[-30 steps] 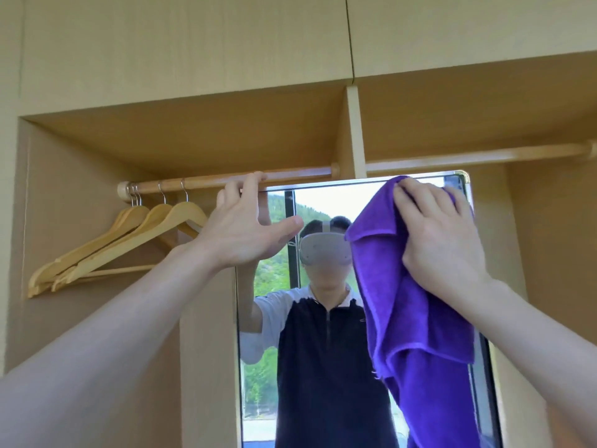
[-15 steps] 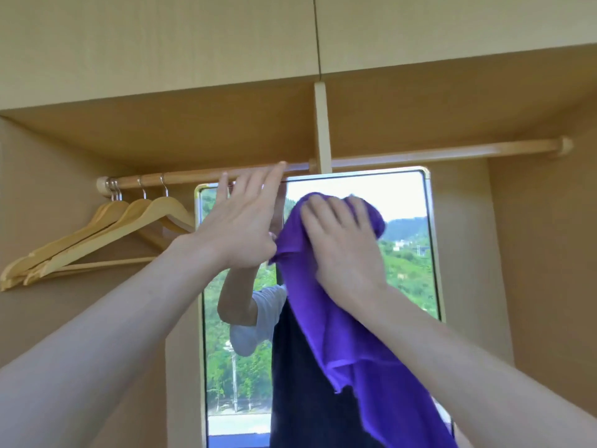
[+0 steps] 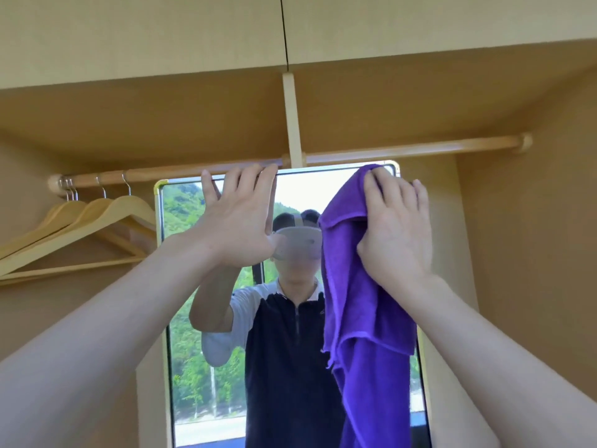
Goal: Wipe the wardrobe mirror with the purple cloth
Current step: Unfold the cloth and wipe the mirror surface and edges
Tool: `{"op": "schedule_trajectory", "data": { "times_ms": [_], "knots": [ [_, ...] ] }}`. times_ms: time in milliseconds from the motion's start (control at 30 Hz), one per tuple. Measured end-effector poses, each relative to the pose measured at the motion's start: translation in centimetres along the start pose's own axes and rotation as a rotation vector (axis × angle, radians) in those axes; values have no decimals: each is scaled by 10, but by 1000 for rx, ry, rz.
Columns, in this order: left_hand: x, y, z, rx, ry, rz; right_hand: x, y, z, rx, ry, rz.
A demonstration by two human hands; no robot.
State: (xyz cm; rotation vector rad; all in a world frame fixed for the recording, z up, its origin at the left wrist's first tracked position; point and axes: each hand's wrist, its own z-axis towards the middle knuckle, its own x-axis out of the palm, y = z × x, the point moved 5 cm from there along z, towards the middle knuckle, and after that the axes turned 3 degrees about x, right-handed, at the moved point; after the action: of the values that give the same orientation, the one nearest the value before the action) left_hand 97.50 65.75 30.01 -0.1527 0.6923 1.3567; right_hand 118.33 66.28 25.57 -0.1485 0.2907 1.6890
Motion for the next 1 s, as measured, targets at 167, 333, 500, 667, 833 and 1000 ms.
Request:
{"op": "schedule_trajectory", "data": {
  "times_ms": [167,333,500,667,833,1000],
  "knots": [
    [1,1,-2,10,-13,28,12,7,-39,161,-48,40],
    [-1,3,-3,30,-59,15,35,47,-111,-184,-57,35],
    [-9,30,-22,61,-102,-13,56,55,-183,-653,110,-45],
    [-22,85,-81,-174,-237,-208,49,31,-167,-540,145,-59],
    [24,82,-152,-434,-63,-924,26,51,-92,-174,88,27],
    [66,76,-172,-434,23,-1100,20,114,-69,-7,7,110]
  ]
}}
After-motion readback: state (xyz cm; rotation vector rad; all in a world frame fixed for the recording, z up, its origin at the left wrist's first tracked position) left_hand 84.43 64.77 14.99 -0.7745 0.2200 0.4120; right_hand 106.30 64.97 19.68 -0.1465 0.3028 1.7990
